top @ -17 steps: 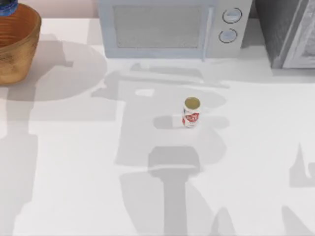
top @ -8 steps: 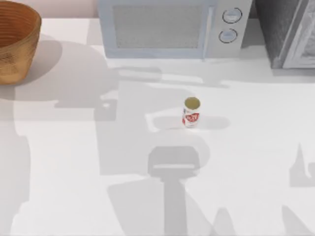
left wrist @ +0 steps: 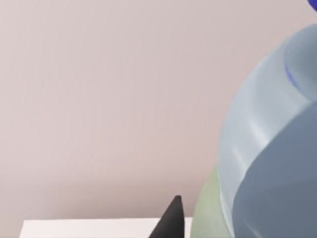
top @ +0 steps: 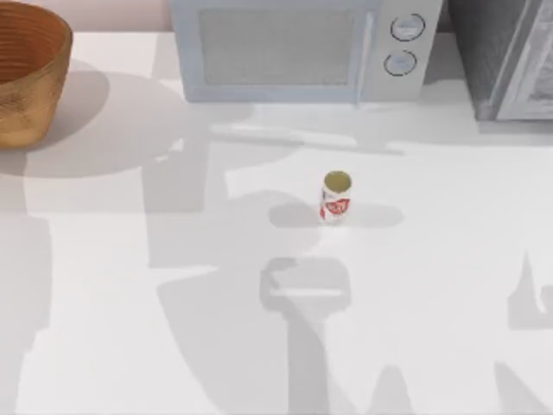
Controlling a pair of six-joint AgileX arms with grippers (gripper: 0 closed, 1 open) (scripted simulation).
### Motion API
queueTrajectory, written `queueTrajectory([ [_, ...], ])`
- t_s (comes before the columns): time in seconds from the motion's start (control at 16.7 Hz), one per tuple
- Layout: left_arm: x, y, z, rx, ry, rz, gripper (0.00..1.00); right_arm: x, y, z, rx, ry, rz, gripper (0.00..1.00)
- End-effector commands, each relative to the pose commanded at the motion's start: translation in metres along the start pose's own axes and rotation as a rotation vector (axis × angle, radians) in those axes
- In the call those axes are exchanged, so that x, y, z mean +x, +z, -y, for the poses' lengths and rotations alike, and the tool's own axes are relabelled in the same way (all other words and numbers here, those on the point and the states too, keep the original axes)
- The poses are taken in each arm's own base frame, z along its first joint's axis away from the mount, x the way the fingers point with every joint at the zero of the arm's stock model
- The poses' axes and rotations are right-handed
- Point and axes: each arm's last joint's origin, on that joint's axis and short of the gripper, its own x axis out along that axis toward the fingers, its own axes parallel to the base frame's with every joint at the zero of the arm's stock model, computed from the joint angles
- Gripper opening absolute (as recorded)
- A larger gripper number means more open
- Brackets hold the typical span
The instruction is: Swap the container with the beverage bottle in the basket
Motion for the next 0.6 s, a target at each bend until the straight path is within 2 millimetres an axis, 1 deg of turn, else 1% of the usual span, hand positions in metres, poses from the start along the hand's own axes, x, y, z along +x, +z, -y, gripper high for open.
queueTrajectory([
  [0.12, 0.0138, -0.008, -0.0002, -0.001, 0.004, 0.001, 0.0, 0.0, 0.0, 0.0, 0.0, 0.0, 0.0, 1.0],
  [0.36, 0.0163, -0.0092, -0.0002, 0.0, 0.004, 0.003, 0.0, 0.0, 0.0, 0.0, 0.0, 0.0, 0.0, 1.0],
  [0.6, 0.0163, -0.0092, -0.0002, 0.0, 0.004, 0.003, 0.3, 0.0, 0.0, 0.0, 0.0, 0.0, 0.0, 1.0],
])
